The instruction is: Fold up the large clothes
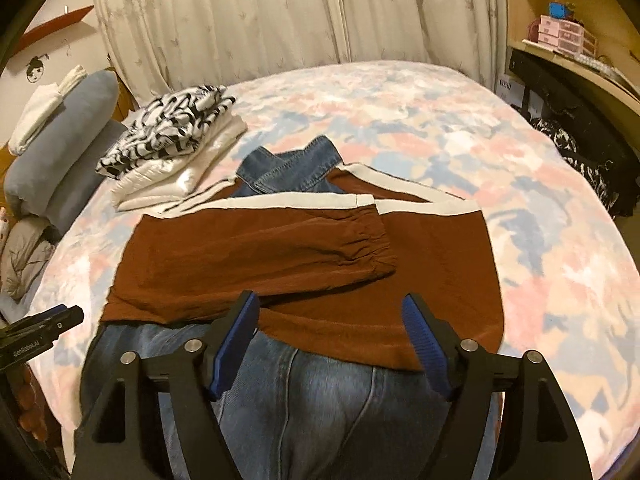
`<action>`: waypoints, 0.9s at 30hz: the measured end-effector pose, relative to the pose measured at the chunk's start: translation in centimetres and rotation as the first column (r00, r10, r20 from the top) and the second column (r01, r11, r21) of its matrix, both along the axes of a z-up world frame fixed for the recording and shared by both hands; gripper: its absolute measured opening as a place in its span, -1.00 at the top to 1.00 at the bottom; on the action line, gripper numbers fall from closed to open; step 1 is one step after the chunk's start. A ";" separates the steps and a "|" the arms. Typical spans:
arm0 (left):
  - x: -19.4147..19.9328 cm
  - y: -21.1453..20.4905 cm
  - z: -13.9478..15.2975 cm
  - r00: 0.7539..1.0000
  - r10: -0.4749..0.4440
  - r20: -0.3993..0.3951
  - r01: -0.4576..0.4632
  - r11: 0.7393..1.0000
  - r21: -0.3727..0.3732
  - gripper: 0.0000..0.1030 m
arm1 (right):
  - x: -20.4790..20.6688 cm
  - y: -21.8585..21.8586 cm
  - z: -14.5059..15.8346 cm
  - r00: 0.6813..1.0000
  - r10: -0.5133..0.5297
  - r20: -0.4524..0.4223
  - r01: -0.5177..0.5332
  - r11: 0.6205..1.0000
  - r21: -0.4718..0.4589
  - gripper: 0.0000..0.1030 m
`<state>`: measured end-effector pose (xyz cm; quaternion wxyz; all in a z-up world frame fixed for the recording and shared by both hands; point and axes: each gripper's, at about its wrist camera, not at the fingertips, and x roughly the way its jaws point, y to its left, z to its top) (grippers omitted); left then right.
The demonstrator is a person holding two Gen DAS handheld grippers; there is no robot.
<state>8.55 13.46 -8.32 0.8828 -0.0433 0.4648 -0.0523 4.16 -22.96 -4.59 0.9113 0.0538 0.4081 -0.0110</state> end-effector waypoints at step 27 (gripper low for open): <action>-8.5 5.8 -6.0 0.982 -0.045 -0.182 -0.010 0.958 -0.288 -0.15 | -18.6 -4.8 -2.8 0.997 -0.011 -0.075 0.011 1.000 -0.007 -0.59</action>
